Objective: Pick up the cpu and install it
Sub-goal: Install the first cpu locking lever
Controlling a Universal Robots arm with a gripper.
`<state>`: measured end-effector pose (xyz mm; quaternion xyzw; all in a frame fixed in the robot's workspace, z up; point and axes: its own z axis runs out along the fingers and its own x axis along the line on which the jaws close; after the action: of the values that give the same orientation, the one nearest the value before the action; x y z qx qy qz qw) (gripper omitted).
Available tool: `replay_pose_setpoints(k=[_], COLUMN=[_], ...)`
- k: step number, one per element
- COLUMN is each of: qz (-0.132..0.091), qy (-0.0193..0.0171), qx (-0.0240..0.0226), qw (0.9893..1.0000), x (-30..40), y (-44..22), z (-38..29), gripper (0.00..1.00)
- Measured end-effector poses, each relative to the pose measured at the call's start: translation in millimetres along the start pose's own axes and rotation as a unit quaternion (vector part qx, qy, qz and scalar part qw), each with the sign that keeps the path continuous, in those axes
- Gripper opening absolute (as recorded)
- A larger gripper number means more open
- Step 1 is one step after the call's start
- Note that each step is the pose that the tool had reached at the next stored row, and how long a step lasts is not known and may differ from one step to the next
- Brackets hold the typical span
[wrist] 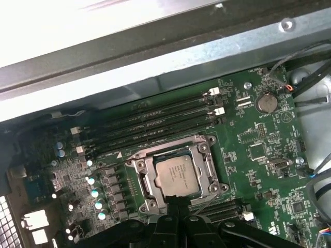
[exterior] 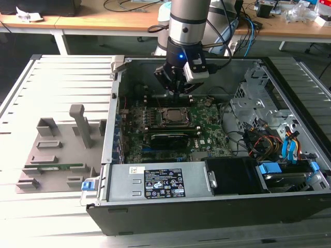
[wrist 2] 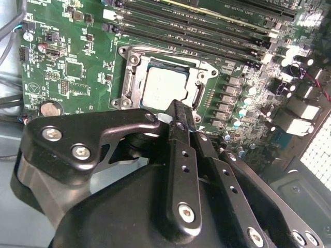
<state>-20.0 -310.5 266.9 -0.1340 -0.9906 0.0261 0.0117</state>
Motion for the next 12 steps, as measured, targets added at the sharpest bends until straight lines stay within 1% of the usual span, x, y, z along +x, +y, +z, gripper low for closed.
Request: replay_pose_setpoints(k=[1, 12], qz=[-0.003, -0.005], qy=[-0.0002, -0.0003], qx=[0.0001, 0.0000], qw=[1.0000, 1.0000], x=[-0.3, -0.8], y=[0.1, 0.3], z=[0.0, 0.1], gripper=[0.11, 0.11])
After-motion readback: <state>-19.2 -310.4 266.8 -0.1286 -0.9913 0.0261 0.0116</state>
